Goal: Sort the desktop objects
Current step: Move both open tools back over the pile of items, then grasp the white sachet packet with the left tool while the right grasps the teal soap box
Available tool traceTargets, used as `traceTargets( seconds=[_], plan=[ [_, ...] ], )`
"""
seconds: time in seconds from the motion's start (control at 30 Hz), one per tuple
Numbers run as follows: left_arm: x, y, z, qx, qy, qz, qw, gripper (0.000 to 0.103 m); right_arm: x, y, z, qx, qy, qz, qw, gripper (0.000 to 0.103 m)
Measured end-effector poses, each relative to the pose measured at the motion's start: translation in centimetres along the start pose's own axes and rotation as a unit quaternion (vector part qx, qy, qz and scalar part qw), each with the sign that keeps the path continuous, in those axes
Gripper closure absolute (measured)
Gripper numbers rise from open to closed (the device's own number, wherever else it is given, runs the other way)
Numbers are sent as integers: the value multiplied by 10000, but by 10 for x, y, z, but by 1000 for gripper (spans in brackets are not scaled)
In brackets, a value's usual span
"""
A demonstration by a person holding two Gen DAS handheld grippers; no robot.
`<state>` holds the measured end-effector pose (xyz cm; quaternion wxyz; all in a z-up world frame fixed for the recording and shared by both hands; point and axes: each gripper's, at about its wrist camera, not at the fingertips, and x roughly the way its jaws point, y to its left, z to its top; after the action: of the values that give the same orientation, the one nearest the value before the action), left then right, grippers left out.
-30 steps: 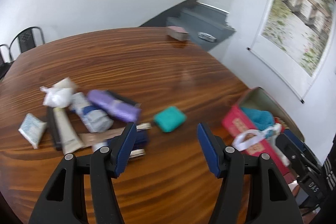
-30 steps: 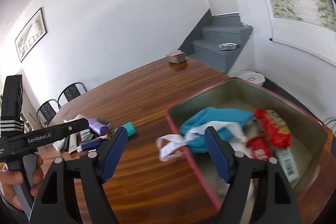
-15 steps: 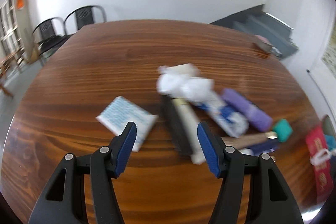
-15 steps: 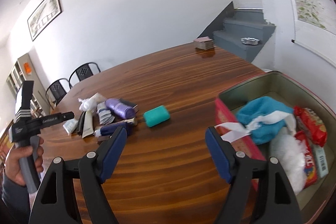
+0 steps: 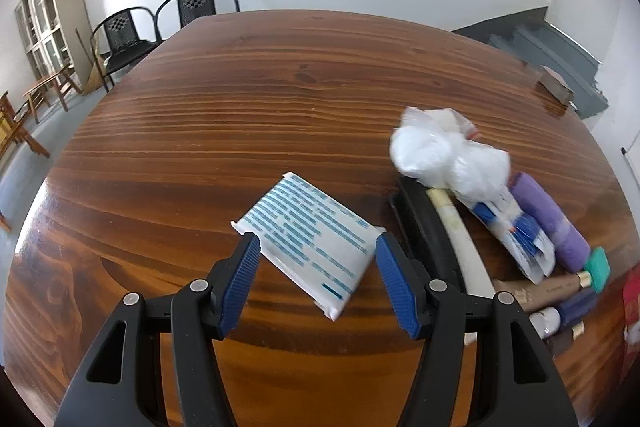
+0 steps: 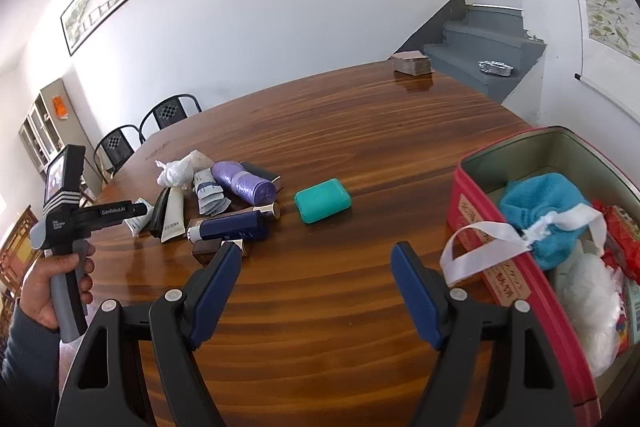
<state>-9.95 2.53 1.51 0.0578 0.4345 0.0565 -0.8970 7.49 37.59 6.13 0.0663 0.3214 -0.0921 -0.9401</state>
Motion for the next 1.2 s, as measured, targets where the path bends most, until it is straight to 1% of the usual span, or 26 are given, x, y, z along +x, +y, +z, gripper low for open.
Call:
traceTargets(
  seconds=[0.1,0.23,0.4,0.57,0.67,0.73,0.8,0.83,0.87,0.97,1.13,1.2],
  plan=[
    [9,5,6,-135,60,21,9999,39,6,3,0,-16,44,29,10000,22],
    [16,14,19,-550,93,-27,9984,39,14,7,-2,-50,134,72,9999,22],
    [31,16,25,-797,286,132,9963,39,19,11,-4,-110,176,94,9997,22],
    [33,13,23,-534,228,274,9979,38,23,9,-5,-70,221,75,9997,22],
    [34,7,19,-202,152,425,9988,38,24,9,-4,-83,238,49,9997,22],
    [31,8,17,-105,55,434,9990,38,26,12,-2,-156,239,17,9996,22],
    [28,9,15,-49,28,426,9991,39,27,15,0,-249,232,-19,9994,22],
    [27,9,14,-3,-4,404,9992,50,28,16,1,-294,233,-33,9993,22],
    [26,9,14,19,-15,400,9992,51,30,16,3,-322,247,-26,9992,22],
    [20,10,14,68,-57,407,9991,51,38,15,9,-324,322,-15,9990,22],
    [3,7,18,113,-291,280,9991,51,61,13,18,-416,418,-116,9982,22],
    [-2,5,20,110,-353,198,9991,51,73,13,21,-537,499,-283,9969,22]
  ],
)
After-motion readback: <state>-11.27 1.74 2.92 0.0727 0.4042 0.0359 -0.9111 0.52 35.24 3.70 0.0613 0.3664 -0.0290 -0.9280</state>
